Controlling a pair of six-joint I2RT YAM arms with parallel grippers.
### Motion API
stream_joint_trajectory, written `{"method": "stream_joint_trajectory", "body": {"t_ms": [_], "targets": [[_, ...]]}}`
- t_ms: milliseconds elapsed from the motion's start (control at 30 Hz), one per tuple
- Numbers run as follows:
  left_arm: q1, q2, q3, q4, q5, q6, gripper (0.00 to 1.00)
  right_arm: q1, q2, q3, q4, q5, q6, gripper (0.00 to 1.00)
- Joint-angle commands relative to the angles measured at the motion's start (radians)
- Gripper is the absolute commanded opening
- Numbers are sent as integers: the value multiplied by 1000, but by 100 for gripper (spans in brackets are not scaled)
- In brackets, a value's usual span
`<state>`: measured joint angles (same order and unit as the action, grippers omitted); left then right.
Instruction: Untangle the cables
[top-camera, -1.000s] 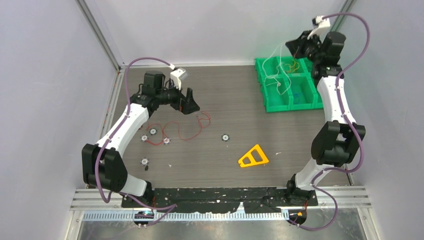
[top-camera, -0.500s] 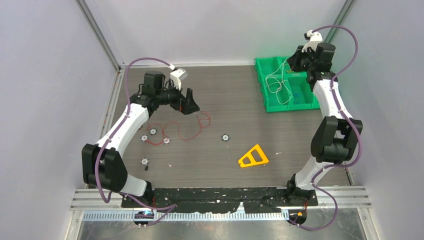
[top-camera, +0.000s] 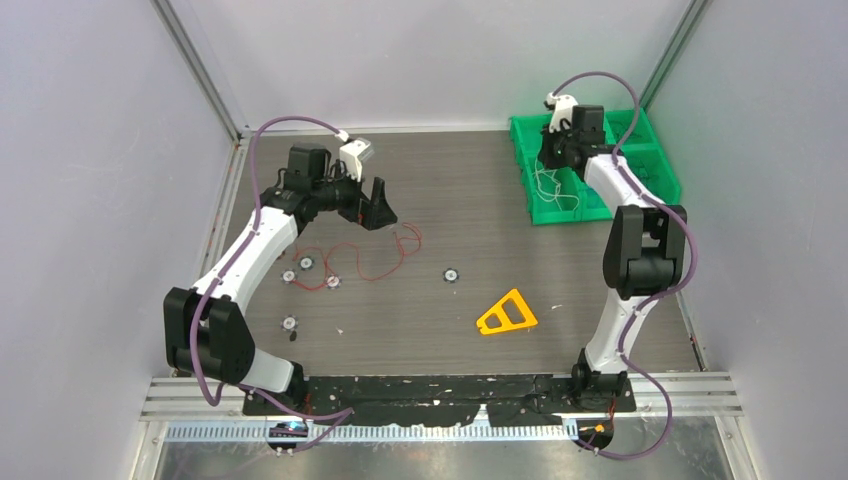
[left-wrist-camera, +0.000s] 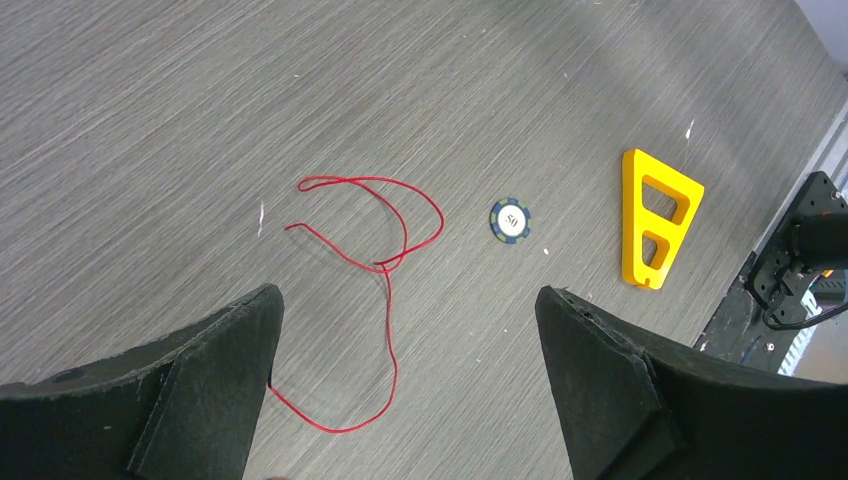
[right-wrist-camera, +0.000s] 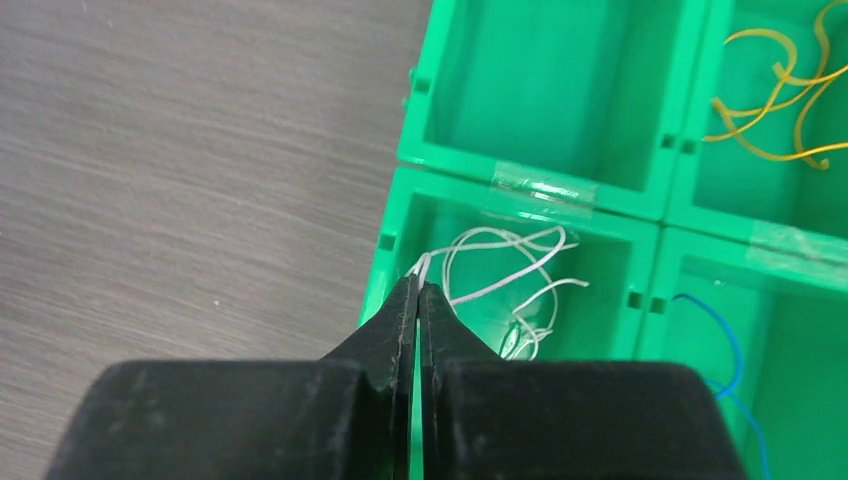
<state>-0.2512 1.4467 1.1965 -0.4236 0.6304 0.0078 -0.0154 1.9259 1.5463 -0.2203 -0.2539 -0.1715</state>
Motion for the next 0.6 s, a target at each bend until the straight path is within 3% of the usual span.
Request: {"method": "stream_joint_trajectory", "body": {"t_ms": [0,233,400,567], "targets": [[3,-14,1,1,-10,-1,100,10,9,5,-46,80,-77,5],[4,-1,10,-48,-23,30,100,9,60,32,-109,128,-122,6],[20,8,39,-155,-24,64,100,-2,25,126,-252,-2,-104,37],[120,-9,41,-288,-65,54,99,-3,-82,185,-356,-83,-111,58]]}}
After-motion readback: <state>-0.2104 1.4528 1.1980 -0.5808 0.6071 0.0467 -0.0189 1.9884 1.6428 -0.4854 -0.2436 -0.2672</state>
